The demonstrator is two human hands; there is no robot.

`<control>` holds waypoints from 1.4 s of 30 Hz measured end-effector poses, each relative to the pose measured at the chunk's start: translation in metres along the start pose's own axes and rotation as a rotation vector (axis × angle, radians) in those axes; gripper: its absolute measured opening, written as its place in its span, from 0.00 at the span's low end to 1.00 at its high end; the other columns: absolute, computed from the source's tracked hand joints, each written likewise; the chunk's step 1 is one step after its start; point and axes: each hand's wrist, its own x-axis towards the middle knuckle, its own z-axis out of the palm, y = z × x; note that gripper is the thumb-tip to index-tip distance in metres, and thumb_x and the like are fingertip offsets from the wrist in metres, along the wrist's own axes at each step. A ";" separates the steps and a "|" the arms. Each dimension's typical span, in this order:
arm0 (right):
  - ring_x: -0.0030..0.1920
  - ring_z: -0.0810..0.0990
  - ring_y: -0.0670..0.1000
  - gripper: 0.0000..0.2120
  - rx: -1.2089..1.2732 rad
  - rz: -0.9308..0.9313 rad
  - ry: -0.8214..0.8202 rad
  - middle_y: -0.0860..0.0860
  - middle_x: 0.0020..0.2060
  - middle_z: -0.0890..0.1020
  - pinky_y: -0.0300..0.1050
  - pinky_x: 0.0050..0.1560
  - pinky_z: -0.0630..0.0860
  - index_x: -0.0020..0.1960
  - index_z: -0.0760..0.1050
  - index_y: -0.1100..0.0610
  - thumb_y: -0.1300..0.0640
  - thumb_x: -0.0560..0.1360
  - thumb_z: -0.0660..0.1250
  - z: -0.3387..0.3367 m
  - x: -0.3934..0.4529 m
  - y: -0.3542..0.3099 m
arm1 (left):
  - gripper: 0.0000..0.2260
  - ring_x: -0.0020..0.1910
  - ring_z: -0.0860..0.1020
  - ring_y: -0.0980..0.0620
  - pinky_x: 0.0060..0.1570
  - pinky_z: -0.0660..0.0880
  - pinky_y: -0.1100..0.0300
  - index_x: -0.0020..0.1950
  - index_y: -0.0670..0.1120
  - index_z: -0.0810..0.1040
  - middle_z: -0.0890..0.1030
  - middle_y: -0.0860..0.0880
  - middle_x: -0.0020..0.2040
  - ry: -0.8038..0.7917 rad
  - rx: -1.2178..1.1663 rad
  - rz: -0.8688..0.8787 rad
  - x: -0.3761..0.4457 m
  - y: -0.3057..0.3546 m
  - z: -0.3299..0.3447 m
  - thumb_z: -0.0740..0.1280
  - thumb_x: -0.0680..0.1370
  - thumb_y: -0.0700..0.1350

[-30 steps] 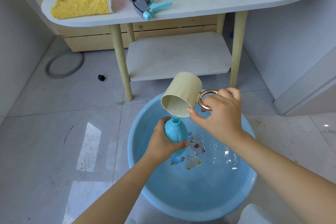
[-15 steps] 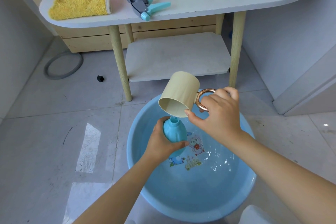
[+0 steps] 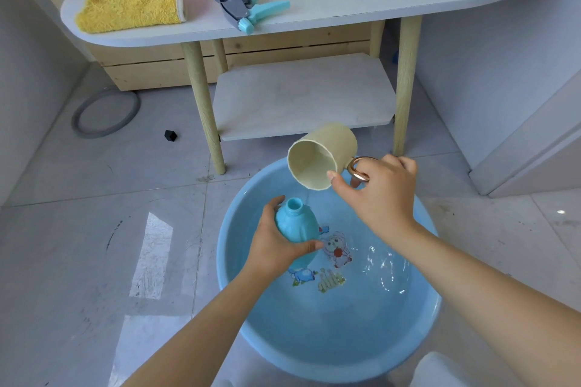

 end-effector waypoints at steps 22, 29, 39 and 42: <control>0.41 0.68 0.52 0.16 -0.640 -0.233 -0.701 0.51 0.36 0.81 0.46 0.56 0.57 0.35 0.70 0.55 0.45 0.76 0.58 0.023 -0.037 0.052 | 0.36 0.53 0.75 0.53 0.41 0.73 0.66 0.60 0.62 0.61 0.73 0.57 0.54 -0.001 0.006 -0.014 0.002 -0.002 -0.004 0.80 0.62 0.50; 0.42 0.65 0.51 0.21 -0.598 -0.082 -0.859 0.47 0.28 0.70 0.44 0.51 0.55 0.29 0.64 0.52 0.41 0.75 0.57 0.027 -0.042 0.049 | 0.44 0.57 0.74 0.52 0.51 0.75 0.59 0.70 0.58 0.60 0.71 0.55 0.60 0.026 -0.005 -0.041 0.002 -0.004 -0.004 0.81 0.61 0.49; 0.33 0.73 0.53 0.20 0.090 0.843 -0.775 0.51 0.31 0.76 0.44 0.38 0.65 0.31 0.72 0.57 0.40 0.69 0.66 0.015 -0.021 0.058 | 0.37 0.56 0.74 0.50 0.52 0.77 0.54 0.61 0.60 0.63 0.73 0.52 0.58 0.034 0.051 -0.022 0.008 -0.012 -0.005 0.81 0.59 0.53; 0.32 0.73 0.54 0.20 0.276 0.909 -0.703 0.52 0.30 0.76 0.44 0.37 0.66 0.29 0.74 0.58 0.43 0.68 0.69 0.010 -0.018 0.056 | 0.38 0.57 0.74 0.50 0.54 0.77 0.53 0.62 0.59 0.63 0.73 0.53 0.59 0.028 0.060 -0.025 0.009 -0.012 -0.005 0.81 0.59 0.54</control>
